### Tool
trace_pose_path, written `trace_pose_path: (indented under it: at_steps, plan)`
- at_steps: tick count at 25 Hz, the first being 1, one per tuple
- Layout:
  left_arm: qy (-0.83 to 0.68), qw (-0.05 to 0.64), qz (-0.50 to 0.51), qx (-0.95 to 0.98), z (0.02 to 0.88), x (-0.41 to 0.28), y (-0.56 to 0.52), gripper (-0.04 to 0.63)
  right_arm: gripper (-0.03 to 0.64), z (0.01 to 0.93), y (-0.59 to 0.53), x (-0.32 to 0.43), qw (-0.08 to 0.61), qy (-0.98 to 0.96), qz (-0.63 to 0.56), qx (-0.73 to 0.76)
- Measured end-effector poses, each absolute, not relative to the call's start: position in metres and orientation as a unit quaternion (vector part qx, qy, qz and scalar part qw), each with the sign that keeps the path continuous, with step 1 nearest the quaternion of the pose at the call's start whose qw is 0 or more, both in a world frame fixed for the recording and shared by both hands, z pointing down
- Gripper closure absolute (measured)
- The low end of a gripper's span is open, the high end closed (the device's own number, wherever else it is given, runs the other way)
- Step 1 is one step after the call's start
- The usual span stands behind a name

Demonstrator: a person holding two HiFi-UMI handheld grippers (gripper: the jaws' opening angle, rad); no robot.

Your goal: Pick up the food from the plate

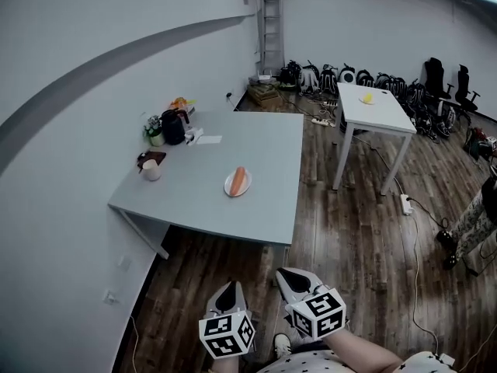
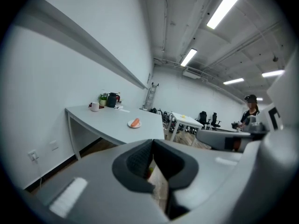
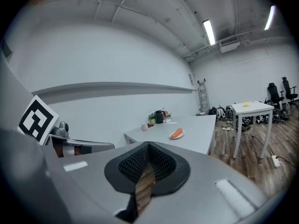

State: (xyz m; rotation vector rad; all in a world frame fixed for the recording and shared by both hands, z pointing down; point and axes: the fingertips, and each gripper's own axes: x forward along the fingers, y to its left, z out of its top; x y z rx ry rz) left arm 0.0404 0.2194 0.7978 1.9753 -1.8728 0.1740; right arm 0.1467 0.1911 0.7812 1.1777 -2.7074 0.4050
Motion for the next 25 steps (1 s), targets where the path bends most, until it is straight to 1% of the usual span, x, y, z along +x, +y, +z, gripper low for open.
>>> trace_pose_path:
  at_steps: [7, 14, 21, 25]
  plan:
    - [-0.677, 0.21, 0.061, 0.703, 0.801, 0.024, 0.128, 0.588, 0.618, 0.783, 0.101, 0.133, 0.086, -0.905, 0.142, 0.392]
    - [-0.654, 0.216, 0.089, 0.72, 0.82, 0.012, 0.036, 0.588, 0.618, 0.795, 0.022, 0.107, 0.099, -0.899, 0.15, 0.399]
    - [-0.617, 0.205, 0.119, 0.75, 0.825, -0.006, -0.076, 0.588, 0.618, 0.796, -0.08, 0.085, 0.104, -0.88, 0.152, 0.437]
    - [-0.606, 0.214, 0.141, 0.753, 0.841, -0.022, -0.137, 0.588, 0.618, 0.801, -0.13, 0.075, 0.105, -0.868, 0.16, 0.457]
